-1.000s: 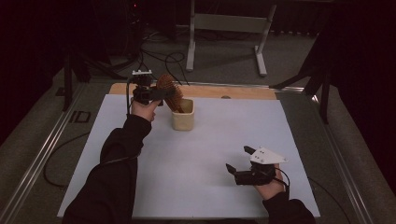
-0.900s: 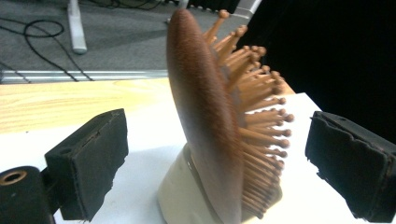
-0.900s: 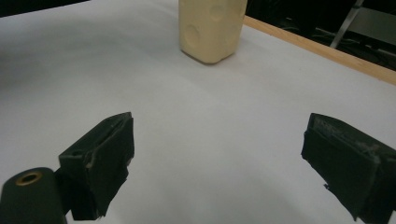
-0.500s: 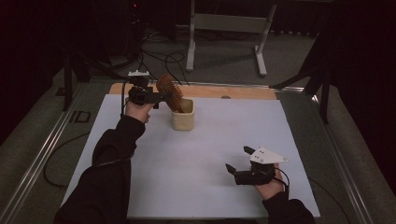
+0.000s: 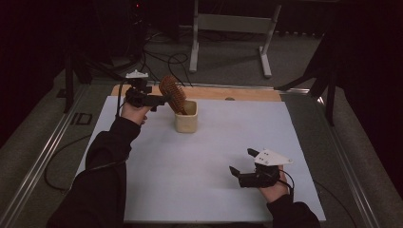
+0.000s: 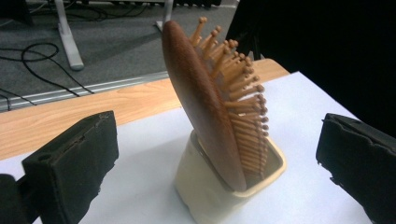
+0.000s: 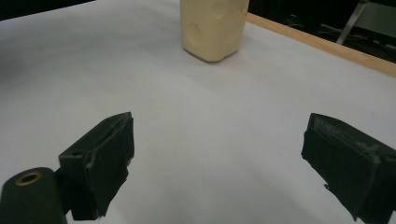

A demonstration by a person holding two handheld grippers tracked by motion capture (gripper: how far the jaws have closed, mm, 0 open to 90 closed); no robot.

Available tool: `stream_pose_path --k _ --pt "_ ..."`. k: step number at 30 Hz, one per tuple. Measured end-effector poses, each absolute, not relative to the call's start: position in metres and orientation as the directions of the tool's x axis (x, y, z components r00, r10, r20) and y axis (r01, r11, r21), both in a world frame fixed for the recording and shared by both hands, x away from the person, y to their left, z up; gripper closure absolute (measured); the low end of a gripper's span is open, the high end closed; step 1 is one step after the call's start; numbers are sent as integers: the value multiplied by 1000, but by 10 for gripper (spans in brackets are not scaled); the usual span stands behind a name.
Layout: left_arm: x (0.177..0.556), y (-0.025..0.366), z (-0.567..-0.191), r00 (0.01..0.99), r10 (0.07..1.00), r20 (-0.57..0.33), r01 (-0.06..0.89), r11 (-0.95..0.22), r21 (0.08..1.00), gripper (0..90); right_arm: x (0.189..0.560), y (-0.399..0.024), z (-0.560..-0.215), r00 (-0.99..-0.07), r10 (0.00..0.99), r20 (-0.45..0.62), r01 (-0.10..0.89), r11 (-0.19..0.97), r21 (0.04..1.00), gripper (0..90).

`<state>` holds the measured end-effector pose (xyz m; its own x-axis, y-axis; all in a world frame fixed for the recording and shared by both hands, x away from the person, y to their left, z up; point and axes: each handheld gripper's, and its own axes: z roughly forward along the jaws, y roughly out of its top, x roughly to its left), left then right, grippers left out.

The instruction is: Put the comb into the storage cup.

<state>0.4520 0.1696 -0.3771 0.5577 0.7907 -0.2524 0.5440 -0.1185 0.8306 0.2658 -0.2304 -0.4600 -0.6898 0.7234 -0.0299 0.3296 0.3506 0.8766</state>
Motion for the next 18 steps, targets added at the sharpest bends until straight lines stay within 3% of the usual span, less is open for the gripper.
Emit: stream_pose_path --k 18 --pt "434 179 -384 615 769 -174 477 -187 858 0 263 -230 -460 -682 730 -39 333 357 873 92"
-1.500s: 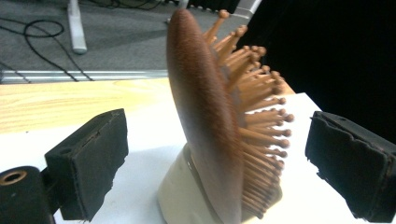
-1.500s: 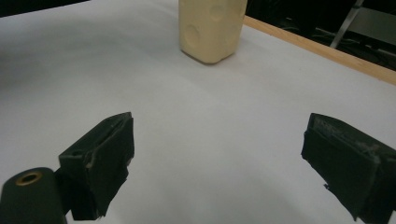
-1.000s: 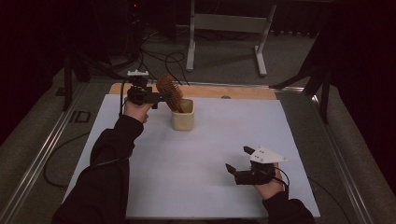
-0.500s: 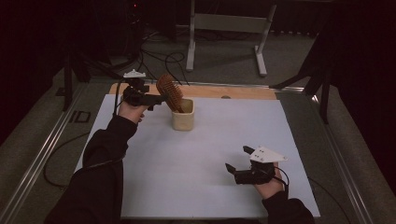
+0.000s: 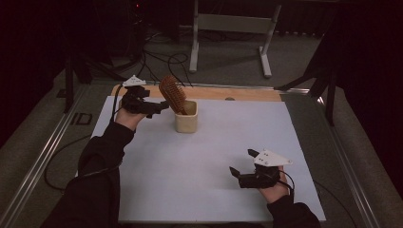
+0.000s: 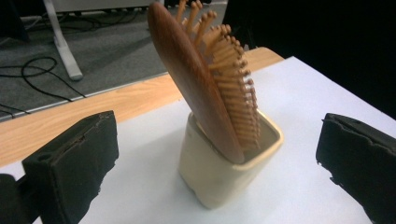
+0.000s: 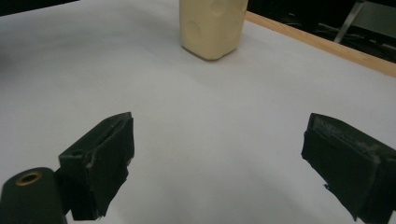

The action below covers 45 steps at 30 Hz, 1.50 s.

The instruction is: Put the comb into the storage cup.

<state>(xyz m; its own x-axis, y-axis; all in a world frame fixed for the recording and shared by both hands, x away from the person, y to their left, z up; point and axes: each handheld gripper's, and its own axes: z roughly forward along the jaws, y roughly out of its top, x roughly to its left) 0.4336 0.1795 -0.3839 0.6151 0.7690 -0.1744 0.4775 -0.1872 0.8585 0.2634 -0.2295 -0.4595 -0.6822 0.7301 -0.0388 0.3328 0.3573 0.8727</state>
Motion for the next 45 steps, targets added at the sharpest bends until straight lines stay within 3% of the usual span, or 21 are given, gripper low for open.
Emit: stream_pose_path --k 18,45 --pt "400 193 -391 658 743 -122 445 -253 859 0 261 -226 -457 -689 724 -38 332 362 871 92" --pt "342 212 -426 725 676 -135 418 -277 865 0 262 -226 -458 -691 722 -35 328 357 874 92"
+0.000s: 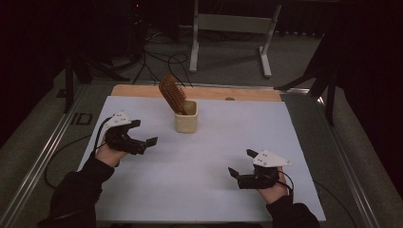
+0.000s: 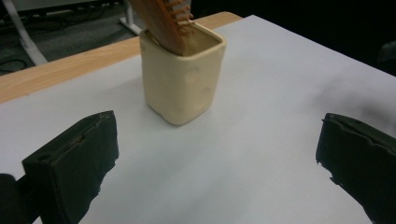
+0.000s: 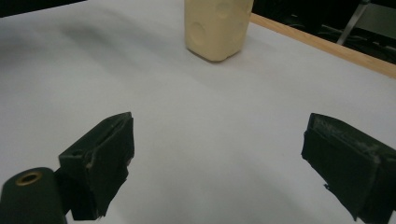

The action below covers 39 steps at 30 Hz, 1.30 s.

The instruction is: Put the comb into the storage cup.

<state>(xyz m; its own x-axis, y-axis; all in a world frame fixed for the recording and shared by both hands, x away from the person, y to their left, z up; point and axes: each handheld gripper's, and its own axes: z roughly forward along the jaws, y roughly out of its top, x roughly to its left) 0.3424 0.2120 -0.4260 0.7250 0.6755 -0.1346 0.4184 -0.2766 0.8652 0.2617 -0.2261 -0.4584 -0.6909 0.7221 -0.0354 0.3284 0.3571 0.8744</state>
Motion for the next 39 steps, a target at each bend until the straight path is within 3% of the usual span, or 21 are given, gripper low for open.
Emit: stream_pose_path --k 39 --pt "277 251 -499 711 686 -156 439 -260 860 1 262 -225 -460 -692 721 -40 330 366 870 92"
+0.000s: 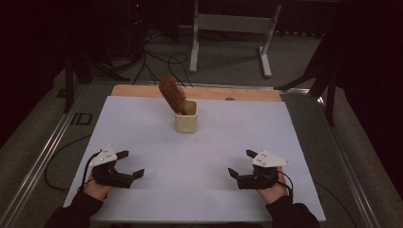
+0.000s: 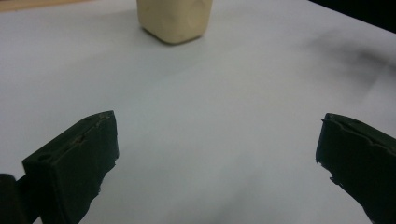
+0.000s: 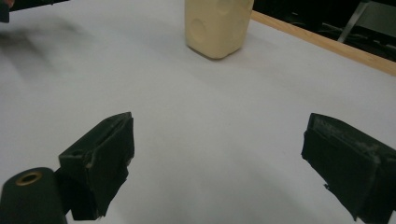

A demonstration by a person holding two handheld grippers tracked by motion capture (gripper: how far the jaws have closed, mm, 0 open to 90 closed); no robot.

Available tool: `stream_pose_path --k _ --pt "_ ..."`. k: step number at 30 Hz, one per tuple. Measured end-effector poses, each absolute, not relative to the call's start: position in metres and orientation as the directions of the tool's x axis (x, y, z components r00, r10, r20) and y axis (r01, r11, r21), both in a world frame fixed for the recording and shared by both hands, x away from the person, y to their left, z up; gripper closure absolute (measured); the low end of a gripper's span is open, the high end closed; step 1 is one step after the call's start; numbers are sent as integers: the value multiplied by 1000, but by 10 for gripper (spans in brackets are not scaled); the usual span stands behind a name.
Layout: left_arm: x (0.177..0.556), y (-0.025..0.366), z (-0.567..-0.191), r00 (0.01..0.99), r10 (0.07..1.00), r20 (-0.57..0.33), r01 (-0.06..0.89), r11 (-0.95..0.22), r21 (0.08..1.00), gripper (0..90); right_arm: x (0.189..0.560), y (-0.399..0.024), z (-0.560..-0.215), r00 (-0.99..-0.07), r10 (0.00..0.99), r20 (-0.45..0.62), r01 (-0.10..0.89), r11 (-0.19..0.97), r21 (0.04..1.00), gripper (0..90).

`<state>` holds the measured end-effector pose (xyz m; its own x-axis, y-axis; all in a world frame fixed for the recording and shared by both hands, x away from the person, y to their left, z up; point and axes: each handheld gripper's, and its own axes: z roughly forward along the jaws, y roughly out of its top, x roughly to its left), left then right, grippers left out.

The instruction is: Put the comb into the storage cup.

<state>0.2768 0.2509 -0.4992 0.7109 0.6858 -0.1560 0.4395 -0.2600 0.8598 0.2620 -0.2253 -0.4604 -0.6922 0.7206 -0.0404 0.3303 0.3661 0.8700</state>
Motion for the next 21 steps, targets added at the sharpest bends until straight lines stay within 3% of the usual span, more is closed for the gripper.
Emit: stream_pose_path --k 21 --pt "269 255 -505 715 686 -133 420 -269 867 1 263 -226 -463 -694 719 -44 333 375 865 92"
